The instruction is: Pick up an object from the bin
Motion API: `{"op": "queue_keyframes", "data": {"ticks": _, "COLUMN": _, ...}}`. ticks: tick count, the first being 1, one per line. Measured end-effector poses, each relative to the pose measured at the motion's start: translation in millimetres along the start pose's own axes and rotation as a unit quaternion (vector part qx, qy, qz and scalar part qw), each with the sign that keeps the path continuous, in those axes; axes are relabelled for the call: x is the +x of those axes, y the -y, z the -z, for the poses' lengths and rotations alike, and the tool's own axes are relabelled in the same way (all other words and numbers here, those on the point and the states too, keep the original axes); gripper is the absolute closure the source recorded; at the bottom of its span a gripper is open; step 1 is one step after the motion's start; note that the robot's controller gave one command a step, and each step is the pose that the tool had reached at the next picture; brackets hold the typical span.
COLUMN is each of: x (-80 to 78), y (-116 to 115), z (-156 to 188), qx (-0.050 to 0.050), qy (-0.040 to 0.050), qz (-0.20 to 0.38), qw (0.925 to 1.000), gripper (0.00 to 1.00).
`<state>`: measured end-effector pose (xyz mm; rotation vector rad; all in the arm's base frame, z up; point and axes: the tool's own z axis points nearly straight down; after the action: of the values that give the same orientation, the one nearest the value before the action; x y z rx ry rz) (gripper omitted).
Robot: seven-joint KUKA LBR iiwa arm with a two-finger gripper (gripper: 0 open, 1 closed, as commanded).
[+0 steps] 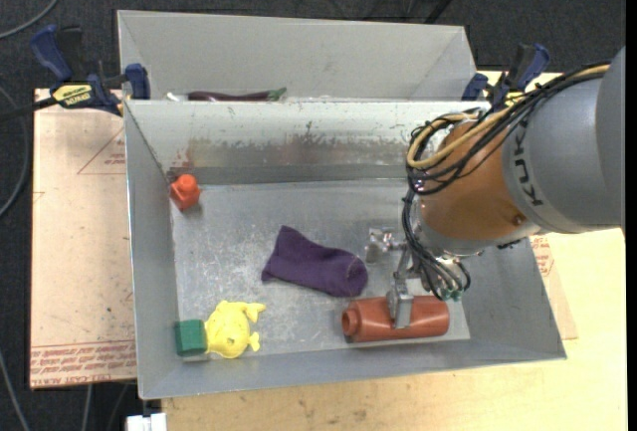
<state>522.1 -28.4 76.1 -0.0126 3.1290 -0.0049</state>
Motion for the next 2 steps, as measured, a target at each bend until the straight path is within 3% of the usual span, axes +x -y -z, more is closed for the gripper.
{"op": "queue_keyframes", "data": {"ticks": 1, "x": 37.2, "y": 37.6, "z": 0.4, "qx": -0.001, "qy": 0.0079, "qz": 0.123, "qw": 0.9923, "gripper": 1.00}}
{"op": "queue_keyframes", "data": {"ticks": 2, "x": 36.8, "y": 38.2, "z": -0.7, "qx": 0.000, "qy": 0.0098, "qz": 0.124, "qw": 0.9923, "gripper": 0.00}}
